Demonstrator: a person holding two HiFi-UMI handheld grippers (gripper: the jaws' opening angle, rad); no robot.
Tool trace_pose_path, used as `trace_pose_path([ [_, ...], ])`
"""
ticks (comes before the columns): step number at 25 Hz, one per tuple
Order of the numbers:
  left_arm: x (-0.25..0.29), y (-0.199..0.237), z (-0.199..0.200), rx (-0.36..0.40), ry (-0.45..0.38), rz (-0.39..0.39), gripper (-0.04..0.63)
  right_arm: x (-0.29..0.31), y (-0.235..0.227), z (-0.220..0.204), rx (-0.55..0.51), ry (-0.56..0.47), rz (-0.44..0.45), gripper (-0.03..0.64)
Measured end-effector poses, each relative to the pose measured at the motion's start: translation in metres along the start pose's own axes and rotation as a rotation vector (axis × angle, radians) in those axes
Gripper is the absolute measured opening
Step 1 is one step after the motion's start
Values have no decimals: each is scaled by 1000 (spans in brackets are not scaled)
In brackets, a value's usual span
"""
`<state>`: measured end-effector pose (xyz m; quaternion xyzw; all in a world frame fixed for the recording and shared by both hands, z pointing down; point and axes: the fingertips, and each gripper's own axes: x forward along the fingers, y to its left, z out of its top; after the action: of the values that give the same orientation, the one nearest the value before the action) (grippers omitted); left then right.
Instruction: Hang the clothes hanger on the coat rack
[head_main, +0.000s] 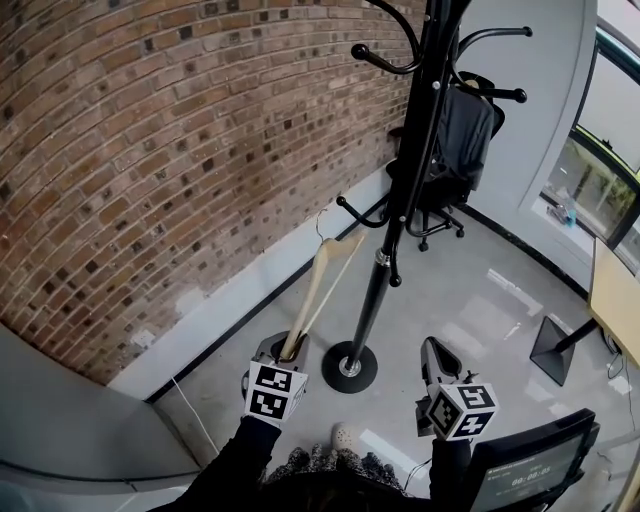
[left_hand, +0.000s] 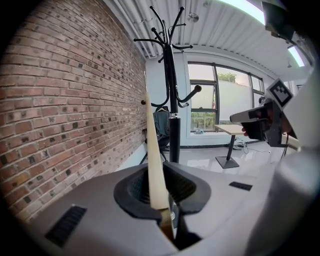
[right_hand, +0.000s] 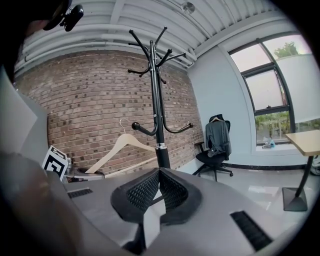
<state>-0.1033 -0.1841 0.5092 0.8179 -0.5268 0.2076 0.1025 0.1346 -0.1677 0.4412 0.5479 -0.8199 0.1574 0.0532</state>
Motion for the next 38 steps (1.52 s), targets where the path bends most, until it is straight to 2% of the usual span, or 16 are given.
trace_pose_path([
  [6, 39, -2, 3, 77, 42, -35, 43, 9, -17, -7, 14, 24, -20, 9],
  [12, 69, -5, 2, 84, 65, -49, 42, 13, -27, -17, 39, 46, -31, 9],
  [21, 101, -5, 6, 144, 79, -60, 43, 14, -35, -23, 39, 56, -56, 9],
  [33, 111, -7, -26, 123, 163, -74, 43, 16, -36, -28, 46, 68, -47, 9],
  [38, 111, -10, -31, 109, 164, -86, 43, 16, -34, -31, 59, 72, -32, 9],
])
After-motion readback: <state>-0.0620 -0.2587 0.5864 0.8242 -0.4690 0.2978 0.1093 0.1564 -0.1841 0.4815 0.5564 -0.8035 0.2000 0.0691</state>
